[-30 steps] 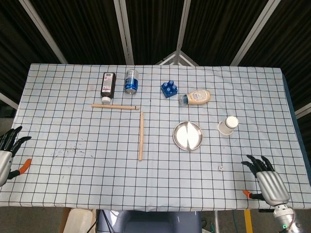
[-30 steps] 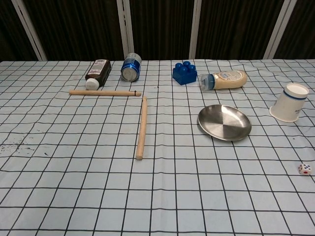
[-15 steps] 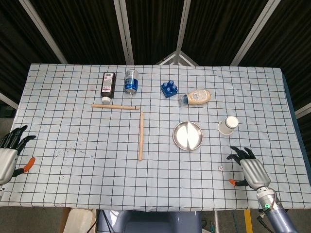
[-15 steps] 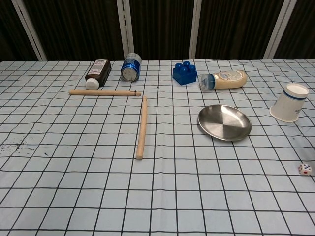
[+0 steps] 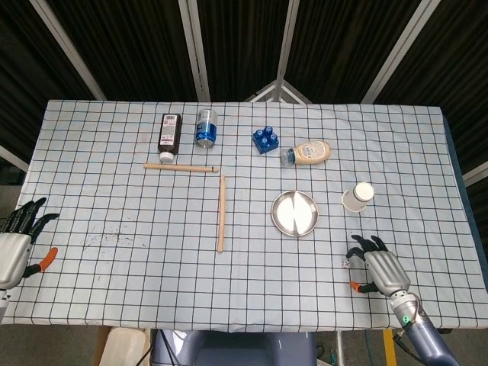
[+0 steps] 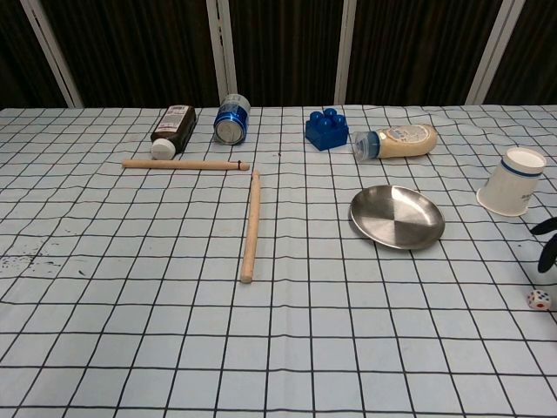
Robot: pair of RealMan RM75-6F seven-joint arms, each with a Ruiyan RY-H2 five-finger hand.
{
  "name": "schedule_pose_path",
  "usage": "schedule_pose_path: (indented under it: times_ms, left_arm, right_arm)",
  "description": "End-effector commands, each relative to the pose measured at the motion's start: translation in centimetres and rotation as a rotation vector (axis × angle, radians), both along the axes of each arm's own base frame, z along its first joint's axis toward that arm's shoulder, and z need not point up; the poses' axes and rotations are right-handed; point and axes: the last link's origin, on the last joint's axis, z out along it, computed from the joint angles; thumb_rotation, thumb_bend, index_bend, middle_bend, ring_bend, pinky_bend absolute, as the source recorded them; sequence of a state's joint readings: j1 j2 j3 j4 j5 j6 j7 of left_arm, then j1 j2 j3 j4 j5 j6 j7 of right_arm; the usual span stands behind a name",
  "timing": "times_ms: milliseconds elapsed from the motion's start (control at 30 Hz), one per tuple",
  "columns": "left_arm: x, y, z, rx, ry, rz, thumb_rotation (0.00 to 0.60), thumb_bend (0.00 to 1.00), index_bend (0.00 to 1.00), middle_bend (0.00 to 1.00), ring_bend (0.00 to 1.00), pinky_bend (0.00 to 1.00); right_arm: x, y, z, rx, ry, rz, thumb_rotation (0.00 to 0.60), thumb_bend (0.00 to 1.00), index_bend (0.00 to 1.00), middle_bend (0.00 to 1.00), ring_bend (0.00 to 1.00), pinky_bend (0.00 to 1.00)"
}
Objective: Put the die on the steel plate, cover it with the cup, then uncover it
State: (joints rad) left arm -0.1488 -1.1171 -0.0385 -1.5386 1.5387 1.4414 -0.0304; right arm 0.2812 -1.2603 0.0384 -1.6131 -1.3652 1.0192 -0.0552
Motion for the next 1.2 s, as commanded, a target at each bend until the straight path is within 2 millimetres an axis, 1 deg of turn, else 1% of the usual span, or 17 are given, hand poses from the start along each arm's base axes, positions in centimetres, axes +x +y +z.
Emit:
schedule_pose_path:
  times_ms: [33,333,567,867,1200]
  left_arm:
    - [0.0,0.0,0.0,0.001,0.000,0.000,0.600,0.47,0.20,0.00,0.00,0.10]
    - [0.0,0.1,0.0,0.002,0.003,0.004,0.600,0.47,0.20,0.00,0.00,0.10]
    - [-0.1,0.2,-0.1,0.003,0.006,0.006,0.600,0.47,0.20,0.00,0.00,0.10]
    - [-0.1,0.3,-0.2,0.001,0.011,0.009,0.600,0.47,0.20,0.00,0.00,0.10]
    - [-0.1,0.5,-0.5,-0.001,0.022,0.012,0.600,0.47,0.20,0.00,0.00,0.10]
  right_arm:
    - [0.2,-0.2,-0.4,0.007,0.002,0.009,0.600,0.26,0.39,0.12,0.15,0.00]
    - [0.7,-1.1,-1.5,0.019,0.003,0.020,0.600,0.29,0.40,0.12,0.15,0.00]
    - [0.4,-1.6,-2.2,0.035,0.009,0.006,0.600,0.30,0.40,0.12,0.15,0.00]
    - [-0.2,-2.0,-2.3,0.034,0.016,-0.012,0.600,0.33,0.43,0.12,0.15,0.00]
    - [-0.9,-1.9,-2.4,0.037,0.015,-0.030,0.600,0.33,0.45,0.12,0.15,0.00]
